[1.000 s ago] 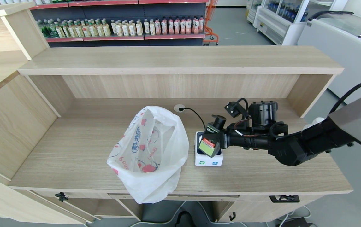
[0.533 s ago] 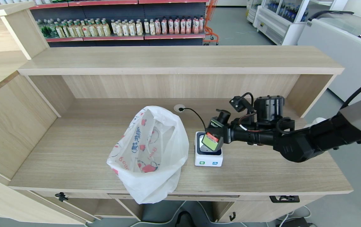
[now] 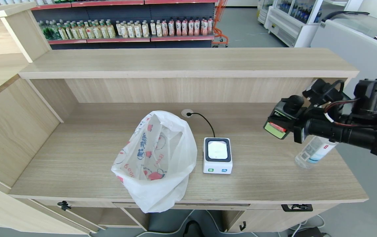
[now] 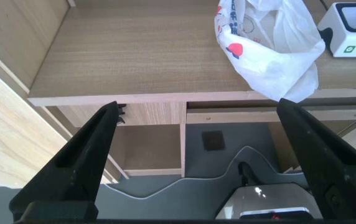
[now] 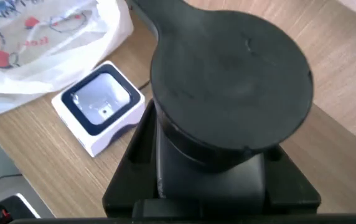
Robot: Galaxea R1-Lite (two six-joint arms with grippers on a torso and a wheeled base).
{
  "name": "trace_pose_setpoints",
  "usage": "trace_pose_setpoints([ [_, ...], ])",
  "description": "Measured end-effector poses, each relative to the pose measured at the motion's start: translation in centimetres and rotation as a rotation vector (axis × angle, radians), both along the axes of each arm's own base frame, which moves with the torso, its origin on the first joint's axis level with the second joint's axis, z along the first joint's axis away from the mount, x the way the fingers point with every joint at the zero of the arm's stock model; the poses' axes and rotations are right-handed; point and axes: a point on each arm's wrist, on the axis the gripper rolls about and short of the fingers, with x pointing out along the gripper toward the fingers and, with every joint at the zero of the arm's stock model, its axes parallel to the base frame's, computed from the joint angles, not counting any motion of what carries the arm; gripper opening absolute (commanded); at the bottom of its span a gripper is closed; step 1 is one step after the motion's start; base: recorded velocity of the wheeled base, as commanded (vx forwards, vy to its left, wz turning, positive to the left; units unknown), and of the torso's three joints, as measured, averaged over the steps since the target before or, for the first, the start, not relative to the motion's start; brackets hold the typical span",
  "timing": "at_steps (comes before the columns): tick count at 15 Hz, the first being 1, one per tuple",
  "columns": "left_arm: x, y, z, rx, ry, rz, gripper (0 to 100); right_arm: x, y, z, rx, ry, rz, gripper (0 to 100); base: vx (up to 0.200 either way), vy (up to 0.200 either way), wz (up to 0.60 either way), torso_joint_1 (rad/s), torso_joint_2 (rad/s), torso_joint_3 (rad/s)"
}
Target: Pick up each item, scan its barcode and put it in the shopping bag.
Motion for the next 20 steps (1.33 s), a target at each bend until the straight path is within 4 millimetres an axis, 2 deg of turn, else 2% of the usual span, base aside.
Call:
trace_pose_setpoints([
  [2, 0.0, 0.0, 0.0, 0.000, 0.000, 0.000, 100, -1.0, -0.5, 1.2, 0.091, 0.005, 0.083, 0, 0.000, 0.000, 0.00, 0.000, 0.00, 0.000],
  [5, 0.0, 0.0, 0.0, 0.000, 0.000, 0.000, 100, -1.9, -0.2, 2.3, 0.191, 0.001, 0.067, 0, 0.000, 0.000, 0.00, 0.000, 0.00, 0.000],
  [10, 0.0, 0.0, 0.0, 0.000, 0.000, 0.000, 100, -0.9, 2.4, 4.3, 0.399, -0.125, -0.267, 0, 0.000, 0.000, 0.00, 0.000, 0.00, 0.000],
  [13, 0.0, 0.0, 0.0, 0.000, 0.000, 0.000, 100, -1.6, 5.0, 4.3, 0.420, -0.083, -0.317, 0, 0.000, 0.000, 0.00, 0.000, 0.00, 0.000],
  [17, 0.0, 0.0, 0.0, 0.005, 0.000, 0.000, 100, -2.6, 5.9, 4.5, 0.413, -0.082, -0.337, 0, 0.000, 0.000, 0.00, 0.000, 0.00, 0.000],
  [20, 0.0, 0.0, 0.0, 0.003, -0.001, 0.001, 100, -3.3, 6.0, 4.6, 0.405, -0.074, -0.360, 0, 0.000, 0.200, 0.00, -0.002, 0.00, 0.006],
])
